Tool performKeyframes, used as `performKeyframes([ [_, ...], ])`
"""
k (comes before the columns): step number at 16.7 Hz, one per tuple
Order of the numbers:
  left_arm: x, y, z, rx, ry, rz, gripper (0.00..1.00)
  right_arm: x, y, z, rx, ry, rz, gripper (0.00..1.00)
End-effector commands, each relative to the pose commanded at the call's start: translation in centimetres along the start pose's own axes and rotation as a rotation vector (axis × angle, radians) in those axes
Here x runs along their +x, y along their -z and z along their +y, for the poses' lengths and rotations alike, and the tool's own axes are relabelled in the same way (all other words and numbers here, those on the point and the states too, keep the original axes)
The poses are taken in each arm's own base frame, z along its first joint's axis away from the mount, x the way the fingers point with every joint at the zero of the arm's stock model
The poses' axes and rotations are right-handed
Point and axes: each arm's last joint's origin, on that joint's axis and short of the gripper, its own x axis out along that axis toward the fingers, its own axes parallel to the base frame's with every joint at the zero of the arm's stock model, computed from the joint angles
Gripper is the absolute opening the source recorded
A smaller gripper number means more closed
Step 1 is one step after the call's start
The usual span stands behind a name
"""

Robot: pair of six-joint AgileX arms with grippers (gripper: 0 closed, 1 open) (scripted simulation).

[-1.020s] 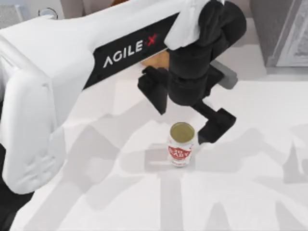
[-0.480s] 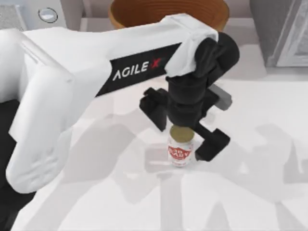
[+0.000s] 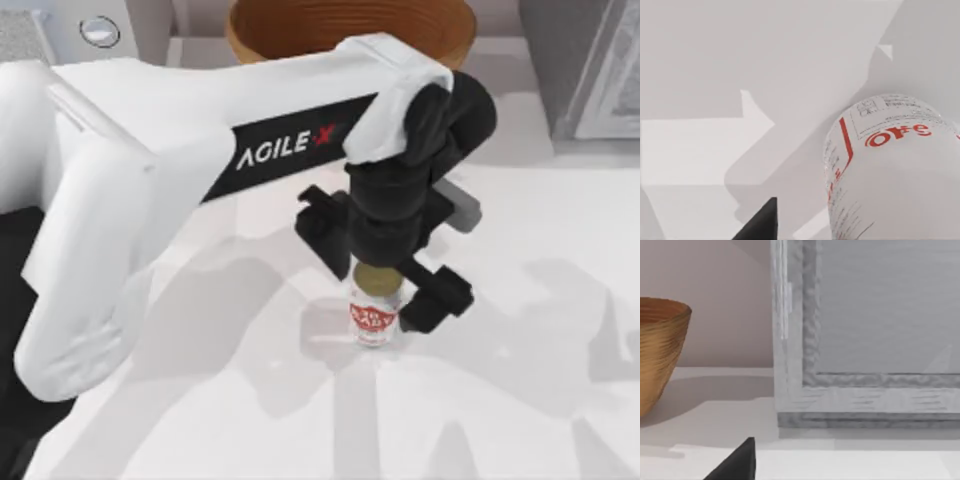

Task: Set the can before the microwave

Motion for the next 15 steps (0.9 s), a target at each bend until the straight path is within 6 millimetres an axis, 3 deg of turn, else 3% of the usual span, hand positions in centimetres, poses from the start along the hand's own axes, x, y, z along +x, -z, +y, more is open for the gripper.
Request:
performKeyframes([
  [9, 0.0, 0.0, 0.0, 0.0, 0.0, 0.0, 0.02, 0.0, 0.0, 0.0, 0.0, 0.0, 0.0, 1.0],
  [15, 0.0, 0.0, 0.0, 0.0, 0.0, 0.0, 0.0, 0.0, 0.0, 0.0, 0.0, 0.0, 0.0, 1.0],
])
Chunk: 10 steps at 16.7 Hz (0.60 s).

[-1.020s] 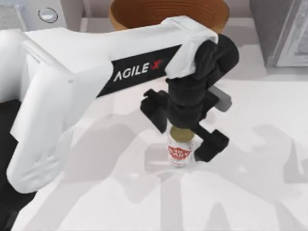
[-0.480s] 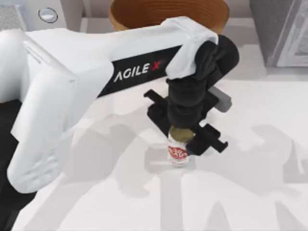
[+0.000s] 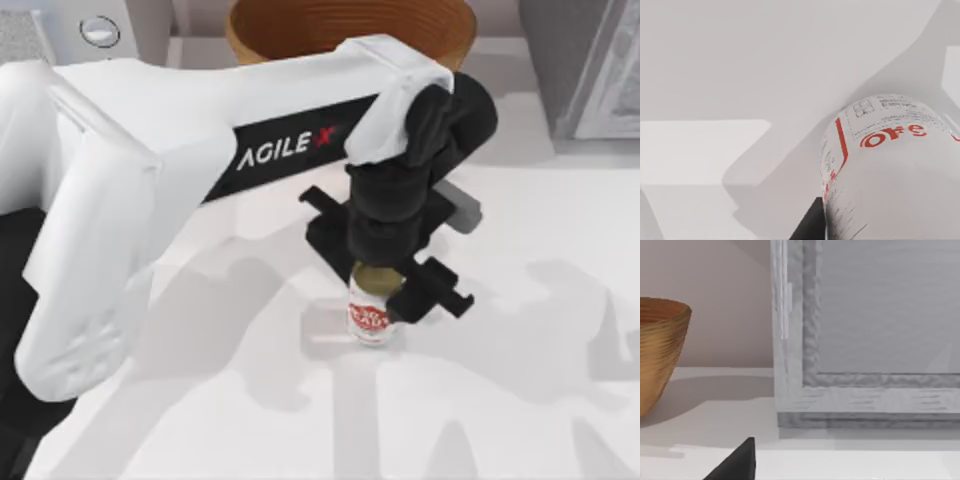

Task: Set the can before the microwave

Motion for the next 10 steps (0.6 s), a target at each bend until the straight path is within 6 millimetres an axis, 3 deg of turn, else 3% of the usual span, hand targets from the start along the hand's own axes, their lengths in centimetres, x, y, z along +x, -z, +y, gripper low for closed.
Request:
performKeyframes([
  [4, -0.2, 0.0, 0.0, 0.001, 0.0, -0.002, 0.0, 0.0, 0.0, 0.0, 0.0, 0.0, 0.0, 1.0],
  [10, -3.9, 0.0, 0.0, 0.0, 0.0, -0.001, 0.0, 0.0, 0.0, 0.0, 0.0, 0.0, 0.0, 1.0],
])
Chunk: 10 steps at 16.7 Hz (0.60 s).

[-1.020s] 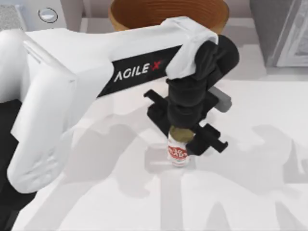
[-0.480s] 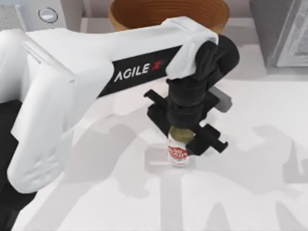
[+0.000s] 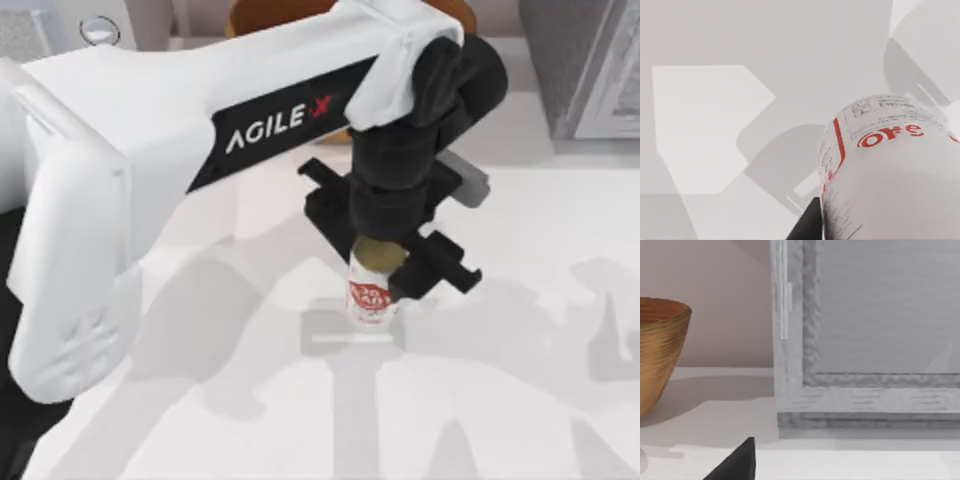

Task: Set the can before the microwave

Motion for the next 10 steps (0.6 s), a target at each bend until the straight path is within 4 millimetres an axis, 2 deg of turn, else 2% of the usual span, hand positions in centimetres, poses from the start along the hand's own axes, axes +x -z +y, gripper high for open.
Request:
performKeyframes([
  [6, 0.1, 0.0, 0.6, -0.009, 0.0, 0.005, 0.0, 0.0, 0.0, 0.0, 0.0, 0.0, 0.0, 1.0],
  [8, 0.0, 0.2, 2.9, -0.052, 0.0, 0.006, 0.0, 0.0, 0.0, 0.0, 0.0, 0.0, 0.0, 1.0],
  [10, -0.2, 0.9, 6.8, -0.13, 0.0, 0.004, 0.0, 0.0, 0.0, 0.0, 0.0, 0.0, 0.0, 1.0],
])
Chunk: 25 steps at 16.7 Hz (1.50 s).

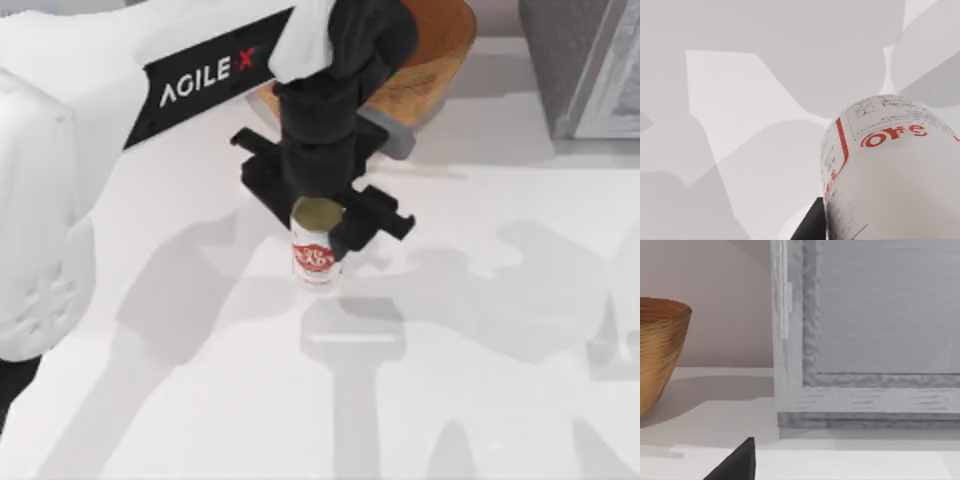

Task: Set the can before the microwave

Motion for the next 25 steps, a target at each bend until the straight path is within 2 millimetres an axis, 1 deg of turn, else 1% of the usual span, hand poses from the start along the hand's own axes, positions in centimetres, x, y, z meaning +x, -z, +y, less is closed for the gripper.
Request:
performKeyframes([
  [2, -0.2, 0.8, 5.2, -0.106, 0.0, -0.002, 0.0, 0.0, 0.0, 0.0, 0.0, 0.0, 0.0, 1.0],
  [4, -0.4, 2.4, 10.8, -0.22, 0.0, -0.003, 0.0, 0.0, 0.0, 0.0, 0.0, 0.0, 0.0, 1.0],
  [6, -0.5, 4.9, 16.3, -0.342, 0.001, -0.003, 0.0, 0.0, 0.0, 0.0, 0.0, 0.0, 0.0, 1.0],
  [8, -0.7, 8.2, 21.7, -0.47, 0.001, -0.003, 0.0, 0.0, 0.0, 0.0, 0.0, 0.0, 0.0, 1.0],
  [9, -0.8, 9.8, 23.7, -0.524, 0.001, -0.003, 0.0, 0.0, 0.0, 0.0, 0.0, 0.0, 0.0, 1.0],
  [10, -0.8, 11.2, 25.3, -0.568, 0.001, -0.003, 0.0, 0.0, 0.0, 0.0, 0.0, 0.0, 0.0, 1.0],
  [11, -0.9, 12.4, 26.6, -0.603, 0.001, -0.003, 0.0, 0.0, 0.0, 0.0, 0.0, 0.0, 0.0, 1.0],
  [12, -0.9, 13.4, 27.5, -0.63, 0.0, -0.003, 0.0, 0.0, 0.0, 0.0, 0.0, 0.0, 0.0, 1.0],
  [14, -1.0, 14.4, 28.3, -0.654, 0.0, -0.004, 0.0, 0.0, 0.0, 0.0, 0.0, 0.0, 0.0, 1.0],
  [17, -1.0, 14.4, 28.3, -0.655, 0.0, -0.004, 0.0, 0.0, 0.0, 0.0, 0.0, 0.0, 0.0, 1.0],
  [22, -0.2, 14.4, 28.3, -0.654, 0.0, -0.004, 0.0, 0.0, 0.0, 0.0, 0.0, 0.0, 0.0, 1.0],
  [25, -0.2, 14.4, 28.3, -0.655, 0.0, -0.004, 0.0, 0.0, 0.0, 0.0, 0.0, 0.0, 0.0, 1.0],
])
